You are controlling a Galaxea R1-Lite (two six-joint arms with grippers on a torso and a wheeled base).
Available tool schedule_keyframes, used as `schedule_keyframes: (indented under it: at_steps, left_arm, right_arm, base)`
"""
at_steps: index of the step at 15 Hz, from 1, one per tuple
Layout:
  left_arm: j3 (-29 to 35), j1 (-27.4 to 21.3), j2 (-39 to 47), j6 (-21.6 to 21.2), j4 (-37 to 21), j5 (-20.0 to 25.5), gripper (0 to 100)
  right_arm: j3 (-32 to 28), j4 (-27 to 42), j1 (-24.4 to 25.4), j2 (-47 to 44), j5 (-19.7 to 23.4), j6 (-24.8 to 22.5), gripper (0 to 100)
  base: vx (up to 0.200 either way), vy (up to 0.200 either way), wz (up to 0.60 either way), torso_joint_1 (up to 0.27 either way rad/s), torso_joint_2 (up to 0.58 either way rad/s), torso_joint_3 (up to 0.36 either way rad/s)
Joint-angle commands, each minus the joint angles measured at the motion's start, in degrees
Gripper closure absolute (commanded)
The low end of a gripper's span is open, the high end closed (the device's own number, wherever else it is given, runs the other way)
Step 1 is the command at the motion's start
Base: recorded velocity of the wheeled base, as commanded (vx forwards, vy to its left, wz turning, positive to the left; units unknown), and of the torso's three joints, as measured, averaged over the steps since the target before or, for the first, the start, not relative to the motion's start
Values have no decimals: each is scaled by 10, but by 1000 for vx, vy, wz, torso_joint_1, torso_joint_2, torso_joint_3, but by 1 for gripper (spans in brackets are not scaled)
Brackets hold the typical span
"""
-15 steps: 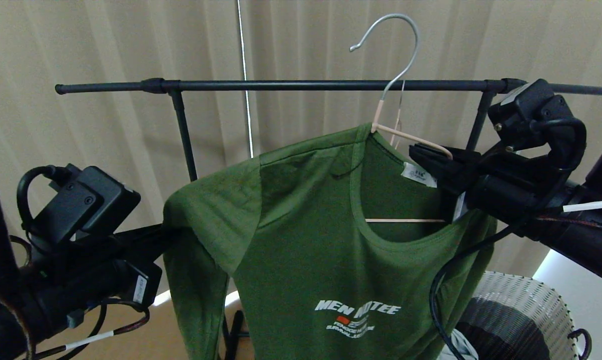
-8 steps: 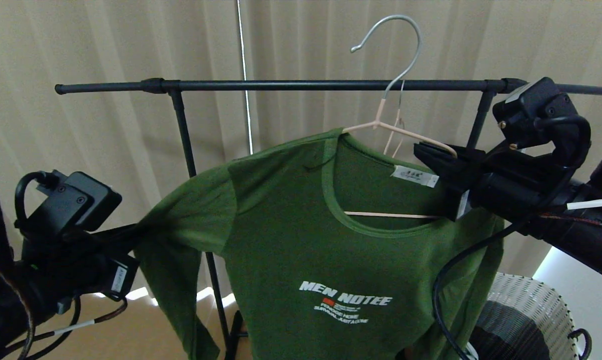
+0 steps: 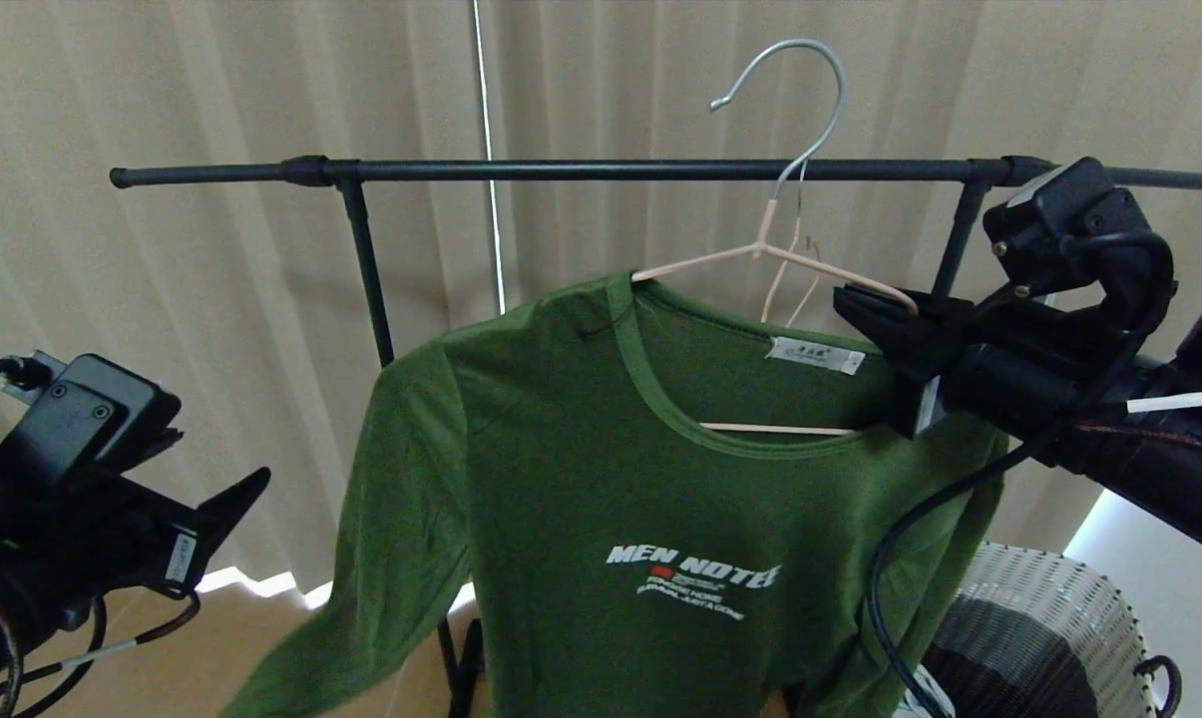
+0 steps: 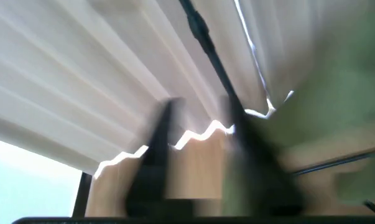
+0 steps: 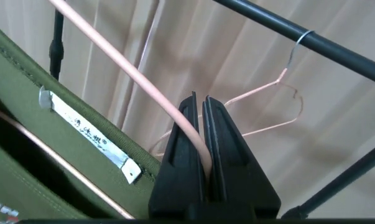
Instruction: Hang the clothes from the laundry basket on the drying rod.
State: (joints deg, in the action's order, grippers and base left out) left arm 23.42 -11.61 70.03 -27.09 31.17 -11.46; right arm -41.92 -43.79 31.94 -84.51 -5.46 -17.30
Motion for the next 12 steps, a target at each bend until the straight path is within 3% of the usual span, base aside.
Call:
schedule_keyframes:
  at_steps: [1, 5, 9, 10, 12]
  left_arm:
    - [-1, 1, -4, 0, 0, 5, 0]
    - [-7, 6, -56, 37, -1, 104, 0]
    - [-9, 26, -82, 78, -5, 115, 0]
    - [-18, 46, -82, 156, -19, 114, 0]
    - [-38, 77, -88, 199, -21, 119, 0]
  right_arm:
    - [1, 7, -5, 0, -1, 0, 100]
    - [-4, 84, -34, 7, -48, -1, 100]
    - [1, 129, -50, 19, -69, -1, 100]
    - [3, 151, -64, 22, -68, 0, 100]
    - [-3, 167, -82, 25, -69, 0, 100]
  base:
    - [0, 0, 0, 0, 0, 0]
    - [0, 0, 0, 0, 0, 0]
    - [0, 0, 0, 0, 0, 0]
    - [0, 0, 0, 0, 0, 0]
    - [0, 0, 0, 0, 0, 0]
